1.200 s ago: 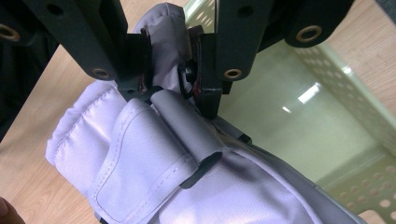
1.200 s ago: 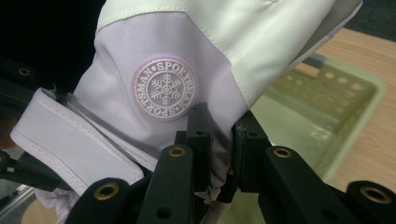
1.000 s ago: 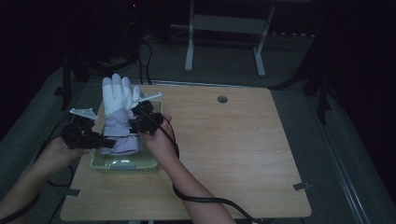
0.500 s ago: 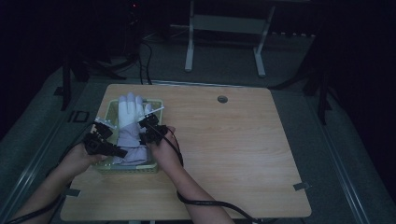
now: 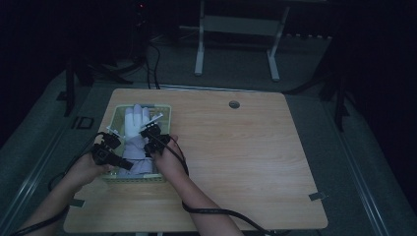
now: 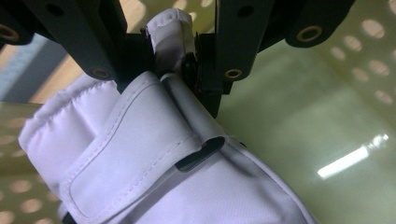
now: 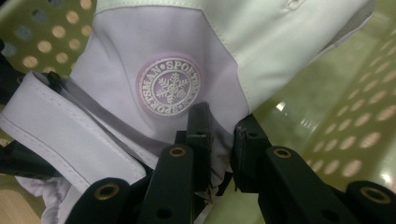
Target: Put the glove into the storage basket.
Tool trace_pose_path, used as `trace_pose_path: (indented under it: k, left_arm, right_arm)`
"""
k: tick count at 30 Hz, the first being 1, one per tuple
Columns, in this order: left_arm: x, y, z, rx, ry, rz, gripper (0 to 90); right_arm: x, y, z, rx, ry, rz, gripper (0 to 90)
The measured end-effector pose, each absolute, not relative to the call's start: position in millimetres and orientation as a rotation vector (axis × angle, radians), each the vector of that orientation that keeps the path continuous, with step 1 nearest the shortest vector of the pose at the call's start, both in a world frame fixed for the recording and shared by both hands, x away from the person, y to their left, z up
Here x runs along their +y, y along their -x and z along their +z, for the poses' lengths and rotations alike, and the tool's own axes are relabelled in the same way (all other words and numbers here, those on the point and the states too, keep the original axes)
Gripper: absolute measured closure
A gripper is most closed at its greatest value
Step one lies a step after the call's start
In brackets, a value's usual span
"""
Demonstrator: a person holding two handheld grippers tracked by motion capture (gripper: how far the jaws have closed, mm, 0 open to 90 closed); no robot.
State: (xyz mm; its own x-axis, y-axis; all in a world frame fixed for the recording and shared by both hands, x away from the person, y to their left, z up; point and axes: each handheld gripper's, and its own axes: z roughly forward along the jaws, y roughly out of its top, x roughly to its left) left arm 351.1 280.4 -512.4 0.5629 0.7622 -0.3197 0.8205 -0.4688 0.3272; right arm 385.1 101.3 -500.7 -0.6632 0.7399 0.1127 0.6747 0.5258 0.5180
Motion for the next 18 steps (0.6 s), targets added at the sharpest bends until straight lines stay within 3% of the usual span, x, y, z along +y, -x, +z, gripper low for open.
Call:
trace_pose_path:
  k: [6, 10, 18]
  left_arm:
    - [276.1, -353.6, -519.0, 1.327, -2.397, -0.188, 71.3]
    - [273.4, -354.2, -519.8, 1.327, -2.424, -0.169, 66.4]
    - [267.2, -343.4, -516.3, 1.317, -2.452, -0.037, 57.1]
  right_arm:
    - [109.9, -387.1, -510.8, 2.663, -1.221, 0.731, 79.1]
    - [111.5, -388.5, -511.6, 2.668, -1.227, 0.711, 78.7]
    - [110.3, -389.0, -509.9, 2.653, -1.245, 0.748, 63.5]
